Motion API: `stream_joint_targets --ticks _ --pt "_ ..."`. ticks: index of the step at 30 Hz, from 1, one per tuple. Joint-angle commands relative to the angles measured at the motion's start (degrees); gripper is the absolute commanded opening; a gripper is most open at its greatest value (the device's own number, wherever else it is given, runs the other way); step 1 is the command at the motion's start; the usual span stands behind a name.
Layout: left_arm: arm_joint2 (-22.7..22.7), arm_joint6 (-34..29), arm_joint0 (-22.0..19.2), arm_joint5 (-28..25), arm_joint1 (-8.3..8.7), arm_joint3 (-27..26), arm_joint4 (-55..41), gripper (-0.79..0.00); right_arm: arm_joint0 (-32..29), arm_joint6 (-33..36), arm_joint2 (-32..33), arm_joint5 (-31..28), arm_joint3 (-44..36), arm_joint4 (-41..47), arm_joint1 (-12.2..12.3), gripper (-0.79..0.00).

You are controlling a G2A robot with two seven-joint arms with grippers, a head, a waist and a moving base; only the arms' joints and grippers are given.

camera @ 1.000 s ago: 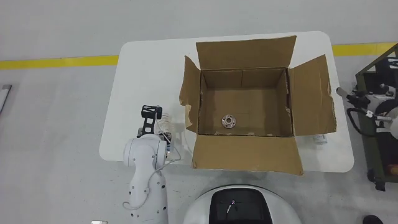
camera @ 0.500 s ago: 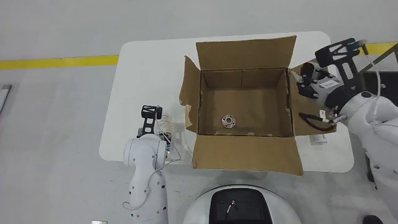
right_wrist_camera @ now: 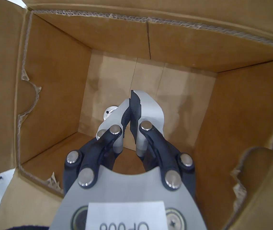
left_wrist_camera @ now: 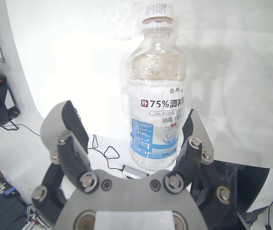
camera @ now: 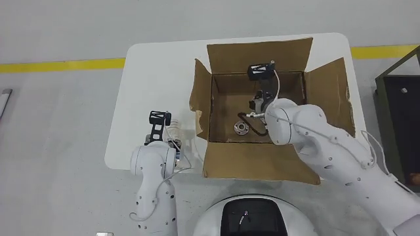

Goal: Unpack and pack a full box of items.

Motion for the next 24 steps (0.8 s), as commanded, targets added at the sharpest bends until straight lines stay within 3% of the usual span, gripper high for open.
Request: stream_joint_targets --ticks 1,10,14,18,24 --pt "0.0 0.0 0.0 0.0 0.0 0.0 0.0 0.0 -0.1 0.1 0.2 -0.2 -0.3 0.0 0.1 -0.785" --pt "0.0 0.0 0.0 0.0 0.0 0.0 0.0 0.0 -0.1 0.1 0.2 -0.2 -0.3 0.0 0.1 -0.785" --pt "0.0 0.0 0.0 0.0 0.0 0.0 0.0 0.0 -2.4 -3.0 0.3 -0.7 1.2 1.6 -0.3 -0.785" --pt "0.0 0.0 0.0 0.0 0.0 0.0 0.0 0.0 -1.7 -5.2 -3.5 5.0 4.2 3.3 -2.3 -0.785" --pt "0.0 0.0 0.0 0.0 0.0 0.0 0.0 0.0 2.3 -8.1 -10.6 8.0 12.2 5.9 -6.2 -0.785"
